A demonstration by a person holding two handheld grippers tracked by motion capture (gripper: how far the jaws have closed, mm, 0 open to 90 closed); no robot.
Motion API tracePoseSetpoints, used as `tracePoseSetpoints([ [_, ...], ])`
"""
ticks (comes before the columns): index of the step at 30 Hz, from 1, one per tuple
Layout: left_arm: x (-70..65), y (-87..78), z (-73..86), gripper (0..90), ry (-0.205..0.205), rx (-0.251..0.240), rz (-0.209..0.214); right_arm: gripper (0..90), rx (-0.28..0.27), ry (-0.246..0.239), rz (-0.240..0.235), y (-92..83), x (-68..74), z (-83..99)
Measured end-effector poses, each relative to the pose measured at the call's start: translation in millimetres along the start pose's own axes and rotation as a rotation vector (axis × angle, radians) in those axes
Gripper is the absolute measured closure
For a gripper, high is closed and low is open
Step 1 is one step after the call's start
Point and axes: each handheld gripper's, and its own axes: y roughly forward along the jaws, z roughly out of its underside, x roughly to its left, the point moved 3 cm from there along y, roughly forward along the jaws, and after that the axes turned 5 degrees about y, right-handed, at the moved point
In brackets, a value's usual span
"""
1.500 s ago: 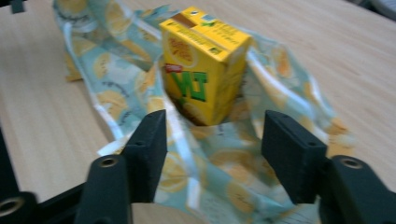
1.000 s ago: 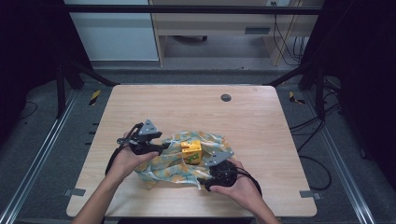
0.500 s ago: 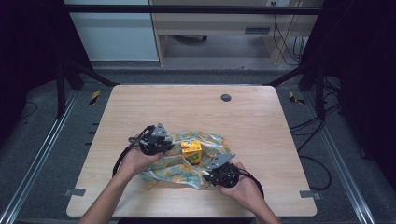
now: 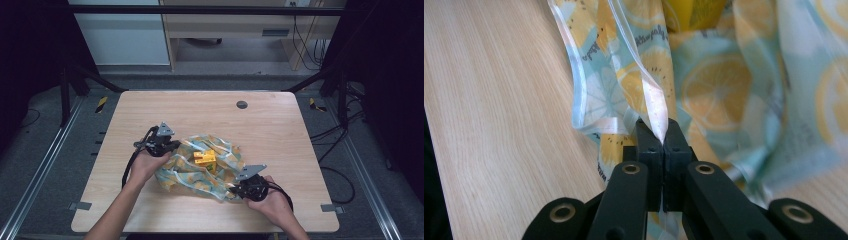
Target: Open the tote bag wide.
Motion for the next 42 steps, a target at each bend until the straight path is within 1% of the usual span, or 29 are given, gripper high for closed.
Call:
tracePoseSetpoints([
  [2, 3.0, 1.0, 1.4, 90.0, -0.003, -0.001, -0.008, 89.7, 0.006, 0.002, 0.002, -0.7, -1.7, 3.9],
  [6, 6.9, 3.7, 5.0, 90.0, -0.012, 0.002, -0.011, 89.8, 0.017, 0.008, -0.002, -1.5, -3.8, 8.4],
  [9, 9.2, 5.9, 9.0, 90.0, -0.025, 0.007, -0.008, 89.9, 0.024, 0.004, 0.001, -2.3, -5.0, 10.8],
  [11, 10.2, 7.6, 11.9, 90.0, -0.036, 0.009, -0.003, 89.9, 0.034, 0.01, 0.001, -3.5, -5.4, 12.9],
  [16, 13.3, 11.5, 16.6, 90.0, -0.046, 0.02, 0.001, 90.0, 0.044, 0.012, -0.002, -4.1, -5.8, 17.2],
  [17, 14.3, 12.2, 17.0, 90.0, -0.041, 0.022, 0.0, 90.0, 0.039, 0.011, -0.002, -3.9, -6.1, 17.5],
  [18, 14.2, 13.0, 17.6, 90.0, -0.047, 0.026, 0.002, 90.0, 0.04, 0.01, 0.0, -4.2, -6.3, 17.7],
  [21, 15.1, 15.9, 19.1, 90.0, -0.05, 0.033, 0.005, 90.0, 0.051, 0.011, -0.001, -4.8, -5.8, 18.5],
  [22, 15.9, 16.6, 19.8, 90.0, -0.054, 0.033, 0.006, 90.0, 0.05, 0.005, -0.004, -4.3, -5.8, 18.7],
  [31, 16.8, 22.0, 24.6, 90.0, -0.069, 0.04, 0.003, 90.0, 0.059, 0.006, -0.003, -3.4, -5.2, 20.7],
  [36, 16.8, 22.4, 26.8, 90.0, -0.064, 0.043, 0.003, 90.0, 0.058, 0.004, -0.003, -3.2, -5.3, 21.7],
  [37, 16.6, 23.0, 27.3, 90.0, -0.068, 0.039, 0.002, 90.0, 0.068, 0.024, -0.009, -4.1, -3.9, 21.5],
  [38, 16.7, 23.3, 28.3, 90.0, -0.069, 0.039, 0.004, 90.0, 0.07, 0.028, -0.009, -4.3, -3.5, 21.5],
  [39, 16.8, 23.6, 29.1, 90.0, -0.072, 0.037, 0.008, 90.0, 0.06, 0.001, -0.001, -3.3, -5.4, 22.1],
  [42, 17.2, 24.6, 32.0, 90.0, -0.075, 0.034, 0.007, 90.0, 0.061, 0.009, -0.003, -3.3, -5.1, 22.6],
])
